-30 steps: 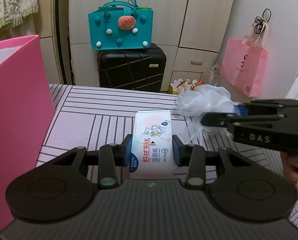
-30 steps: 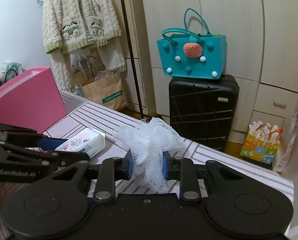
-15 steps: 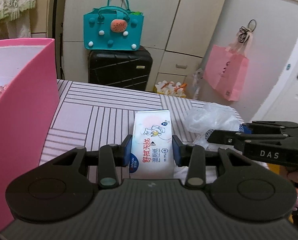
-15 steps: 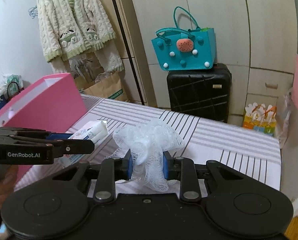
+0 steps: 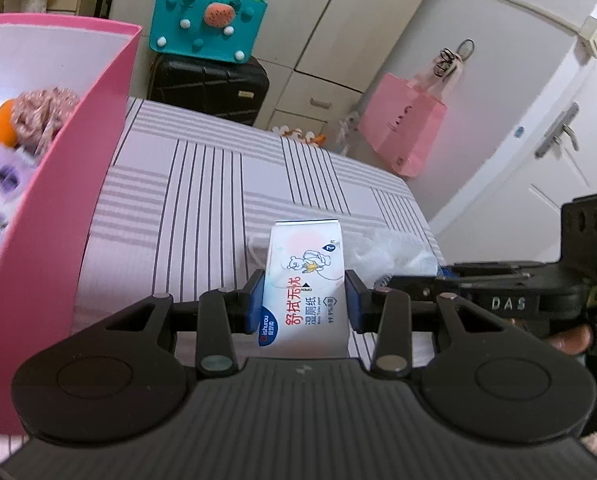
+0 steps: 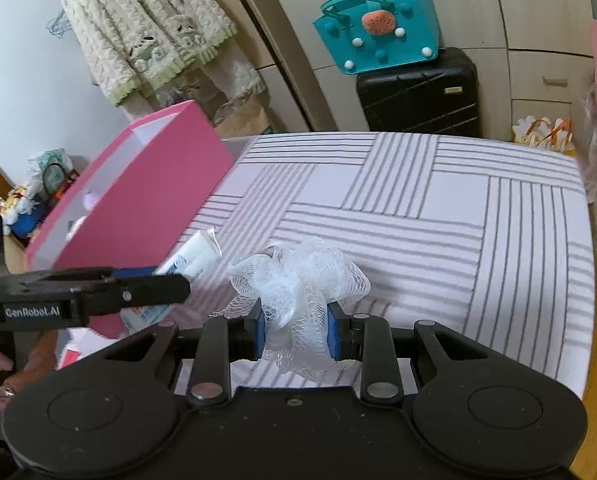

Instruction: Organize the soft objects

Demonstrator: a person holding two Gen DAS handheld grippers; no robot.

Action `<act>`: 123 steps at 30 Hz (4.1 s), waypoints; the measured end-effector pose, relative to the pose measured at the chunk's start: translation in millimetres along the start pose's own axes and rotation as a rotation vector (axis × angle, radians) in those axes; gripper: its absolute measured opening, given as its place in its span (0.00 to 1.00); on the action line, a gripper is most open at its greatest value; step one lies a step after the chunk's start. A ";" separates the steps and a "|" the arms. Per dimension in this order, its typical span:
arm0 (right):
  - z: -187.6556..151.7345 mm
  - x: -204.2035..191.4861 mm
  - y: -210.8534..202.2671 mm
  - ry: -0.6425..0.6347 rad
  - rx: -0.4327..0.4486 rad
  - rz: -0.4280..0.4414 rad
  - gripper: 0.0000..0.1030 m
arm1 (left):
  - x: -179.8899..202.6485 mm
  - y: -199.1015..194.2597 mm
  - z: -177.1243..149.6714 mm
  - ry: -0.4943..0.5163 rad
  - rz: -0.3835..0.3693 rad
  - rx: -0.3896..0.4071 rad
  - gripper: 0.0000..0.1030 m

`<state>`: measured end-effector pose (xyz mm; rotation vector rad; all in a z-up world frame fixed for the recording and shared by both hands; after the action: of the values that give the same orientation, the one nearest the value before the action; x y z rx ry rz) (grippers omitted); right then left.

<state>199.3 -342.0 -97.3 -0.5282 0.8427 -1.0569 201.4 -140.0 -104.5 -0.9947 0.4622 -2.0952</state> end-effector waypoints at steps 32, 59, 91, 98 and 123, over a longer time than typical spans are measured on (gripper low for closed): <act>12.7 -189.6 -46.8 -0.249 -0.084 0.143 0.32 | -22.9 -180.7 -17.1 0.160 -0.010 -0.118 0.38; 115.2 -300.1 -1.4 -0.421 -0.001 0.172 0.32 | -115.1 -240.9 88.4 0.134 0.143 0.166 0.38; 74.7 -282.0 53.3 -0.564 0.062 0.121 0.73 | -158.7 -133.7 127.1 0.227 0.318 0.086 0.41; 70.2 -263.9 36.9 -0.481 0.071 0.042 0.74 | -144.4 -164.4 113.2 0.209 0.287 0.121 0.46; 27.4 -231.2 -68.4 -0.329 0.158 -0.255 0.92 | -45.7 -238.4 45.4 0.309 0.203 0.128 0.73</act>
<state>130.2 -160.6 48.2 -0.6658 0.4049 -1.2167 140.9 49.2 42.3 -0.5273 0.5501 -2.0698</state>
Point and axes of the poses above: each gripper's, at about its wrist camera, not at the fingertips, and y roughly the way its jaws point, x to its right, z to its top, the point moved 6 cm from there along y, roughly the way its jaws point, and after that the axes turned 5 degrees about -z, right-handed, at the moved point
